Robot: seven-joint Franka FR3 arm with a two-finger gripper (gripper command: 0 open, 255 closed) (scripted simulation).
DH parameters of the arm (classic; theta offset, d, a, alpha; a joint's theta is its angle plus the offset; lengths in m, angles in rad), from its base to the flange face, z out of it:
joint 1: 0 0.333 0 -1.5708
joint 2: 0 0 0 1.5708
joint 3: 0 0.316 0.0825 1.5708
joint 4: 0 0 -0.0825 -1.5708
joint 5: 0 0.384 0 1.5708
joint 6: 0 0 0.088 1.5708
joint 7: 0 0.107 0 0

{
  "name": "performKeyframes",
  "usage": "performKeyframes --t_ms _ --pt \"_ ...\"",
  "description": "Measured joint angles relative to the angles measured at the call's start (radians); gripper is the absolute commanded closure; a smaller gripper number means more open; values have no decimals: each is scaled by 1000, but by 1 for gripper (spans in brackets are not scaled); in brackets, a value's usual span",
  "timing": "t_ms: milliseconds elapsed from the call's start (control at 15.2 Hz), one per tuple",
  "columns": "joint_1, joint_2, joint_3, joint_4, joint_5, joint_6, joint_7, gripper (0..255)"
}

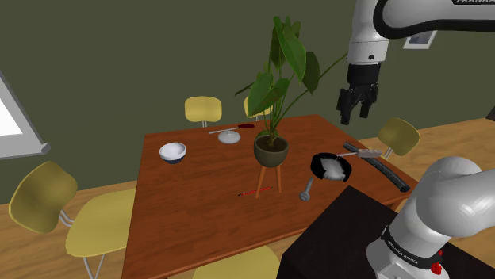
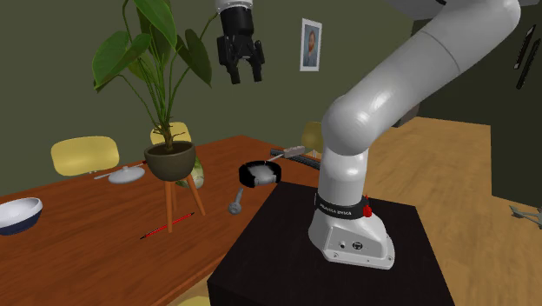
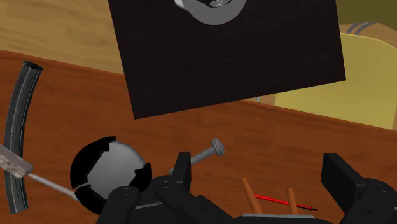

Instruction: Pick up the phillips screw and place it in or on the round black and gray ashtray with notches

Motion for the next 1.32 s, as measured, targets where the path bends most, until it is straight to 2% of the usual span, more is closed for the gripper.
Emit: performKeyframes --t_ms 132,594,858,1320 --pt "-5 0 0 -15 2 17 11 0" --pt "-71 16 -6 -220 22 286 141 0" --pt "-112 67 -15 -320 32 467 211 0" --pt "-169 262 -30 -428 62 824 328 0"
